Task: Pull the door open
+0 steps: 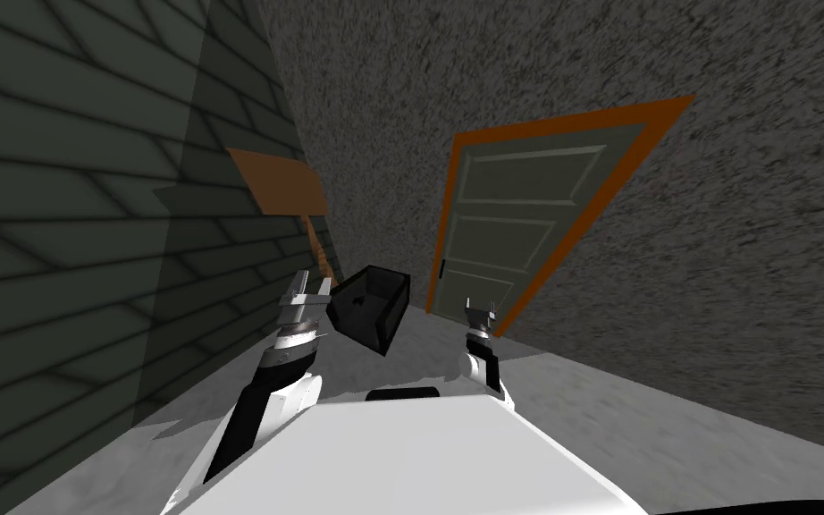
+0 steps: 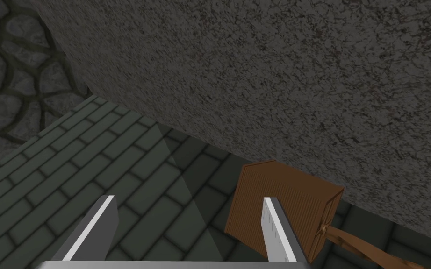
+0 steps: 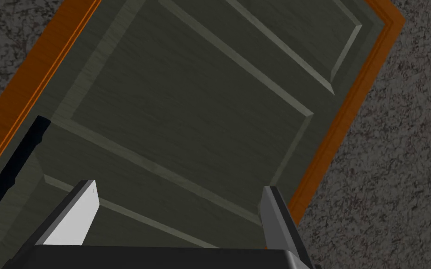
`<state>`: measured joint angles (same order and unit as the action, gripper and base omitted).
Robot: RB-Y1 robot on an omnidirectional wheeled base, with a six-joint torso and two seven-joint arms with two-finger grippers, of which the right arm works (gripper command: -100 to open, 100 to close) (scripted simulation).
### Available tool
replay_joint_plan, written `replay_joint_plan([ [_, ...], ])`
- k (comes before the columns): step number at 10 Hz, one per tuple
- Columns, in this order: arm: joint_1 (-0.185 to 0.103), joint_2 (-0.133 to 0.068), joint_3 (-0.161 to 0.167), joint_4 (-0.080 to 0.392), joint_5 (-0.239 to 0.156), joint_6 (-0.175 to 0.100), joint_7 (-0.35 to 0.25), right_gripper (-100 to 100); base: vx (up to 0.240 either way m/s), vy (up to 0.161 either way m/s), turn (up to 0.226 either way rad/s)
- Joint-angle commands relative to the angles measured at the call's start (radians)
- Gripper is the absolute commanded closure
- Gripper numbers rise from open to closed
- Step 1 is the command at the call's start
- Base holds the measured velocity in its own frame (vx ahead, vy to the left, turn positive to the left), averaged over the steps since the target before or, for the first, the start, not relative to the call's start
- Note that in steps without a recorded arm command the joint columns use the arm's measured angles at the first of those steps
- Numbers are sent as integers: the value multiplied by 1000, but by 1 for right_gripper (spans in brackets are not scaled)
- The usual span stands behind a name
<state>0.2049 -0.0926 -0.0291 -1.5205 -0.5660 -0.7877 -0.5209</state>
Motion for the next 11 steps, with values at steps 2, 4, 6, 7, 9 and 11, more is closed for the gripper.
replay_joint_plan([
  [2, -13, -3, 0, 58, -39, -21, -36, -100, 55, -59, 154],
  [4, -29, -5, -1, 104, -69, -35, -62, -100, 49, -67, 175],
  [6, -44, -7, -3, 150, -99, -48, -87, -100, 52, -64, 174],
  [7, -51, -8, -4, 172, -113, -54, -100, -100, 45, -80, 156],
  [9, -66, -9, -6, 217, -143, -67, -125, -100, 54, -69, 176],
  [11, -81, -10, -8, 261, -172, -80, -150, -100, 48, -58, 154],
])
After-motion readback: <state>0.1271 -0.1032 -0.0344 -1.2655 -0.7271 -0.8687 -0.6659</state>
